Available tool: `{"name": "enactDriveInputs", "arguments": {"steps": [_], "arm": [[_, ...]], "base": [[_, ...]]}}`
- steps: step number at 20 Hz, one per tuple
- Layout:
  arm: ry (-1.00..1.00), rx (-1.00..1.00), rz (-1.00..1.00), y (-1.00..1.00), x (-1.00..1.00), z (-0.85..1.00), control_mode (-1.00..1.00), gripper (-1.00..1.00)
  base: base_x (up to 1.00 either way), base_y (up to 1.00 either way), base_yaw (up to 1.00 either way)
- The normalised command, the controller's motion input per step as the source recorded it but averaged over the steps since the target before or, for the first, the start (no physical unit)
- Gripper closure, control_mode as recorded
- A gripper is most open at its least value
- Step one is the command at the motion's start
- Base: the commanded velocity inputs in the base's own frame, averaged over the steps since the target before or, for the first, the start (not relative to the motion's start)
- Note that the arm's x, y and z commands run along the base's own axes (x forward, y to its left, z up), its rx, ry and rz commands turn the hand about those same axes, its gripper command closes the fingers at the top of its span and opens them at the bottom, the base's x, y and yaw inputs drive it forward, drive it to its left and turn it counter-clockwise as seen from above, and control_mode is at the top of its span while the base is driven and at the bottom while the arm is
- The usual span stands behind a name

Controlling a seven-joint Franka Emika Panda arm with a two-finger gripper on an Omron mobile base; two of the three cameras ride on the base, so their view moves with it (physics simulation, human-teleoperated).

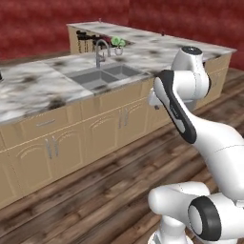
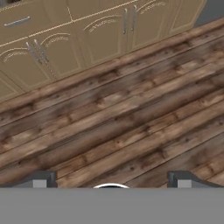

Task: Four empty soda cans are scattered around the kitchen. Gather all the cans and cluster them next to the stove for recycling.

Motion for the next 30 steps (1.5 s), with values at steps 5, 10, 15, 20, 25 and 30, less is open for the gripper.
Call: {"name": "enactDriveInputs", "arguments": {"steps": [5, 10, 15, 20, 25, 30], "arm": [[0.00, 0.00, 0.00, 0.00, 0.00, 0.00, 1.00, -1.00], [0.00, 0.00, 0.00, 0.00, 0.00, 0.00, 1.00, -1.00], [0.00, 0.00, 0.00, 0.00, 0.00, 0.00, 1.00, -1.00], [0.00, 0.00, 0.00, 0.00, 0.00, 0.00, 1.00, -1.00], [0.00, 0.00, 0.00, 0.00, 0.00, 0.00, 1.00, -1.00], [0.00, 0.00, 0.00, 0.00, 0.00, 0.00, 1.00, -1.00]], "base": [[0.48, -0.34, -0.02], [0.49, -0.31, -0.06], [0.49, -0.30, -0.07], [0.49, -0.28, -0.05], [0.52, -0.28, 0.00], [0.53, -0.27, -0.02]]}}
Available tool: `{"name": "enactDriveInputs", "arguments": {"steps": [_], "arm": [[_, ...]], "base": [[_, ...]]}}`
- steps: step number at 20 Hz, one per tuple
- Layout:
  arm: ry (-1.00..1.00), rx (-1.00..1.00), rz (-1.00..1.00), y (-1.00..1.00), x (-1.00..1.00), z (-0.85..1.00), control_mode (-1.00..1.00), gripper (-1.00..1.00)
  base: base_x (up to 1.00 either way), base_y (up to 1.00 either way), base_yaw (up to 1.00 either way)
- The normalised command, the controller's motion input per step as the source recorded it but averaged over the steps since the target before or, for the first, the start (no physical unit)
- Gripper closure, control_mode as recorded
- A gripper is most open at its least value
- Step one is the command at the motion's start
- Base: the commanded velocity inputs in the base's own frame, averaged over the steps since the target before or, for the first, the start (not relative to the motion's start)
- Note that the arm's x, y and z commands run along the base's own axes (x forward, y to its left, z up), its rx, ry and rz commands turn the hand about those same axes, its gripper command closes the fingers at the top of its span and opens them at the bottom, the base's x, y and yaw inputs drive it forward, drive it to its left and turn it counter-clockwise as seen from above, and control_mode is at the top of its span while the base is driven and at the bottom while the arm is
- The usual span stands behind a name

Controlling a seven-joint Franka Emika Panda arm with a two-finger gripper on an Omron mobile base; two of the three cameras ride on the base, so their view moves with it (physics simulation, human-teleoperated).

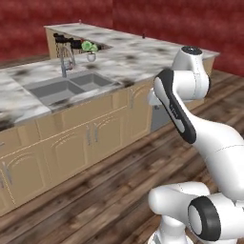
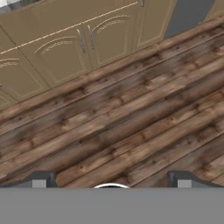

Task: Four empty soda cans are scattered around the kitchen. Gather all the cans and cluster them next to the stove for recycling.

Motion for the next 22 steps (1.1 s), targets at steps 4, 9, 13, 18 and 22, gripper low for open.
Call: {"name": "enactDriveInputs", "arguments": {"steps": [4, 9, 13, 18, 22], "arm": [[0.00, 0.00, 0.00, 0.00, 0.00, 0.00, 1.00, -1.00], [0.00, 0.00, 0.00, 0.00, 0.00, 0.00, 1.00, -1.00], [0.00, 0.00, 0.00, 0.00, 0.00, 0.00, 1.00, -1.00], [0.00, 0.00, 0.00, 0.00, 0.00, 0.00, 1.00, -1.00], [0.00, 0.00, 0.00, 0.00, 0.00, 0.00, 1.00, -1.00]], "base": [[0.54, -0.27, -0.02], [0.52, -0.26, -0.06], [0.47, -0.16, -0.26], [0.43, -0.10, -0.34], [0.48, -0.09, -0.27]]}}
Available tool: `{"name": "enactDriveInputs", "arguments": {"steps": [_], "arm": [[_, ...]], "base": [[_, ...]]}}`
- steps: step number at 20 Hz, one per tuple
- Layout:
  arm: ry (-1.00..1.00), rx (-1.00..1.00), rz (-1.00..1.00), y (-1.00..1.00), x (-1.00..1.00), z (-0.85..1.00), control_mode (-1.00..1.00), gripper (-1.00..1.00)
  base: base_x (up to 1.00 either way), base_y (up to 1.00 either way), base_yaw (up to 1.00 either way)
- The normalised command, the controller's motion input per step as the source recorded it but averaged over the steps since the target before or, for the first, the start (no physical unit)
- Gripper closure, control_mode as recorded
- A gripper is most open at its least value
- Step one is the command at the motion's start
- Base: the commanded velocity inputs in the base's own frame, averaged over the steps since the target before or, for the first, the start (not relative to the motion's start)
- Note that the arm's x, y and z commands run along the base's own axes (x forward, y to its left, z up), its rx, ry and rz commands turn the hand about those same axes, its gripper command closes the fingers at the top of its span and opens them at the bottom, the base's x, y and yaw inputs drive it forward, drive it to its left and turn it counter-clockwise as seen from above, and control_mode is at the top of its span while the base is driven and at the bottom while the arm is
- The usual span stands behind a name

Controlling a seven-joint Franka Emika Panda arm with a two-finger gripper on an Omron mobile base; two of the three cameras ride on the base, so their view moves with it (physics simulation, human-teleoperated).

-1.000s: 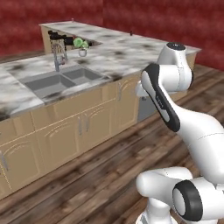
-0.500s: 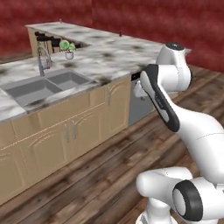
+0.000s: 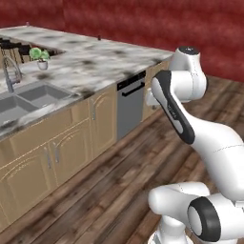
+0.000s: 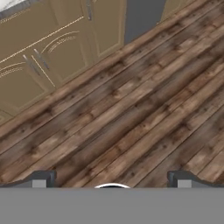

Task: Four empty soda cans are scattered around the kitchen. Gather all the cans and cluster them next to the stove for recycling.

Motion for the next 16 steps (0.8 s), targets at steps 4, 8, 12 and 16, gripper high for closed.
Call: {"name": "enactDriveInputs", "arguments": {"steps": [4, 8, 12, 16], "arm": [[0.00, 0.00, 0.00, 0.00, 0.00, 0.00, 1.00, -1.00], [0.00, 0.00, 0.00, 0.00, 0.00, 0.00, 1.00, -1.00], [0.00, 0.00, 0.00, 0.00, 0.00, 0.00, 1.00, -1.00], [0.00, 0.00, 0.00, 0.00, 0.00, 0.00, 1.00, -1.00]], "base": [[0.55, -0.10, -0.16], [0.61, -0.11, -0.08], [0.62, -0.12, -0.06], [0.63, -0.12, -0.05]]}}
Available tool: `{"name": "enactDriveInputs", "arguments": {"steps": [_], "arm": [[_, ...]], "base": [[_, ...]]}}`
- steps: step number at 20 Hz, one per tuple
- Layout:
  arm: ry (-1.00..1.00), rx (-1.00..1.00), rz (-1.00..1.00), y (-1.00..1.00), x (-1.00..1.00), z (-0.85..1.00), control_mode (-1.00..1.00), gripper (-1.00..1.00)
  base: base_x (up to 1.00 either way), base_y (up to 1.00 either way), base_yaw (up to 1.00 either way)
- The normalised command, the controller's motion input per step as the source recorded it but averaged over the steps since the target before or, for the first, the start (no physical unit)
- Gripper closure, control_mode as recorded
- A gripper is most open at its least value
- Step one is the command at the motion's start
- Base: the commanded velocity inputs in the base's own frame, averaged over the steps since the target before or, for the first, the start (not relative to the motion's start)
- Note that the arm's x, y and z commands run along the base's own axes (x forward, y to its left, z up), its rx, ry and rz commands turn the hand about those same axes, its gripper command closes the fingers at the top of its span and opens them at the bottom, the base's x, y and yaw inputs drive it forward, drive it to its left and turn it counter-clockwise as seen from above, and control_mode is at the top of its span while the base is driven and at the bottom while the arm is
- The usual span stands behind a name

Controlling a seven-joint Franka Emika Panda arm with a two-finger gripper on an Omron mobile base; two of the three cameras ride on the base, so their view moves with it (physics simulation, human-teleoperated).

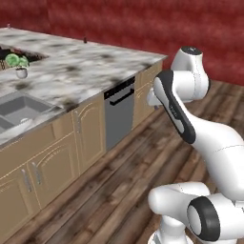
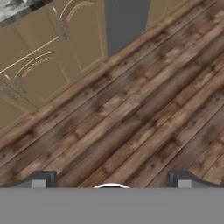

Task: Four empty soda cans are scattered around the kitchen. Gather all the cans and cluster them next to the stove for recycling.

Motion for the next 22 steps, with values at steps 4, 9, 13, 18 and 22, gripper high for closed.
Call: {"name": "enactDriveInputs", "arguments": {"steps": [4, 9, 13, 18, 22], "arm": [[0.00, 0.00, 0.00, 0.00, 0.00, 0.00, 1.00, -1.00], [0.00, 0.00, 0.00, 0.00, 0.00, 0.00, 1.00, -1.00], [0.00, 0.00, 0.00, 0.00, 0.00, 0.00, 1.00, -1.00], [0.00, 0.00, 0.00, 0.00, 0.00, 0.00, 1.00, -1.00], [0.00, 0.00, 0.00, 0.00, 0.00, 0.00, 1.00, -1.00]], "base": [[0.63, -0.12, -0.05], [0.60, -0.14, -0.07], [0.59, -0.14, -0.09], [0.60, -0.14, -0.09], [0.58, -0.13, -0.11]]}}
